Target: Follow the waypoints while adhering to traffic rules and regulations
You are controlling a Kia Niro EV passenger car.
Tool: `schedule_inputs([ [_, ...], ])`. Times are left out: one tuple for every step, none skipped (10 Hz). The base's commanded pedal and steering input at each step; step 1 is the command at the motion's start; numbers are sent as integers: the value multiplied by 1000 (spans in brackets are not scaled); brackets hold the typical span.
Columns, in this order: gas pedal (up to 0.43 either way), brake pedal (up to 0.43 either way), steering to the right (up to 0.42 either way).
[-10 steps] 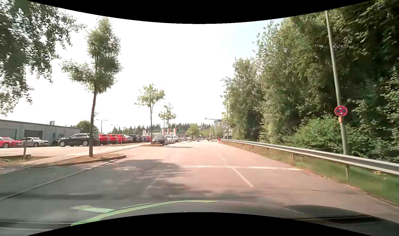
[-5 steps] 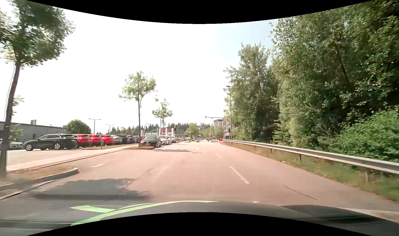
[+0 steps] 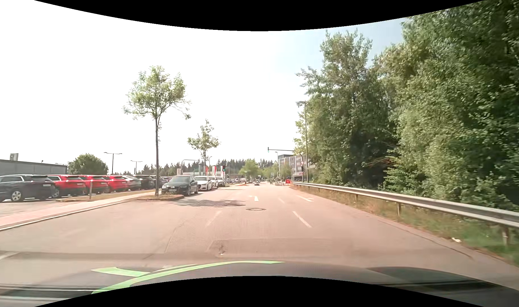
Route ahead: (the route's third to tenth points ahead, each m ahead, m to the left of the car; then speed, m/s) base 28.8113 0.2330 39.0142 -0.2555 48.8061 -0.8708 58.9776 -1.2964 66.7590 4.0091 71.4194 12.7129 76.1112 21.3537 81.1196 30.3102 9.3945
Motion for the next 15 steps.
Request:
schedule_inputs([
  [67, 0, 0],
  [67, 0, 0],
  [59, 0, 0],
  [59, 0, 0],
  [59, 0, 0],
  [47, 0, 0],
  [39, 0, 0],
  [39, 0, 0],
  [39, 0, -1],
  [39, 0, -1],
  [39, 0, -1],
  [28, 0, -2],
  [20, 0, -3],
  [20, 0, -4],
  [20, 0, -5],
])
